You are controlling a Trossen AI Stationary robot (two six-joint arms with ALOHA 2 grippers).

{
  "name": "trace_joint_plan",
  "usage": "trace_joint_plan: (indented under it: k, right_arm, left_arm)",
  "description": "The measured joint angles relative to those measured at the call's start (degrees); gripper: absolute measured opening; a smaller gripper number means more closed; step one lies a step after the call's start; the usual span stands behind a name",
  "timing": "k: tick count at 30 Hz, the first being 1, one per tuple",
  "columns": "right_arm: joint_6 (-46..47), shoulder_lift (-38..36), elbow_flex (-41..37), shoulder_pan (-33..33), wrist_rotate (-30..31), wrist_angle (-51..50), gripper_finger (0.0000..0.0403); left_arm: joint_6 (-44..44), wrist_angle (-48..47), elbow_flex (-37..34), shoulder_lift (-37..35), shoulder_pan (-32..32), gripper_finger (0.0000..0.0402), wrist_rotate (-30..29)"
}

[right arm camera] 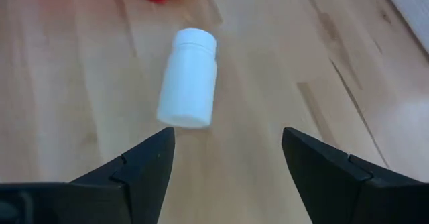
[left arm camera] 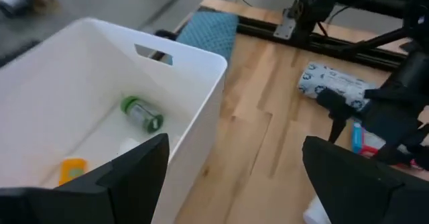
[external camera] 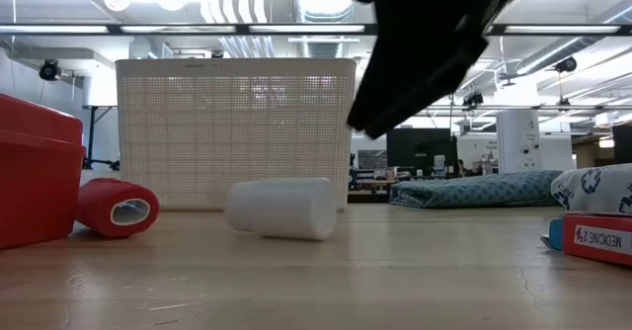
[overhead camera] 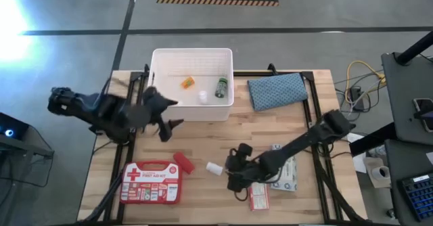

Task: Pick & place medical supplies in basket/bin
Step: Put the white pill bottle into the white bin

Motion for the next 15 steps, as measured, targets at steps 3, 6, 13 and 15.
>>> trace_joint_plan:
  k: [3, 6, 13, 15]
  right_arm:
    - [-4.12, 3.14, 1.6, -0.28, -0.07, 2.46, 0.0277]
    - [-7.41, 5.82, 4.32, -0.18, -0.42, 3.06, 0.0296]
    - [-5.7, 8.87, 5.19, -2.98, -6.38, 9.72, 0.0337]
    - [-4.84, 10.74, 5.14, -3.57, -9.49, 14.04, 0.0343]
  left_arm:
    - [-3.28, -0.06, -2.92, -0.27, -6.8, 0.032, -8.29]
    - [-8.57, -0.07, -5.91, -0.28, -11.12, 0.032, -11.39]
    - [-20.55, -0.01, -12.31, -0.06, -13.03, 0.032, -11.95]
    - [-20.77, 0.01, -13.59, -0.03, -13.03, 0.032, -11.92]
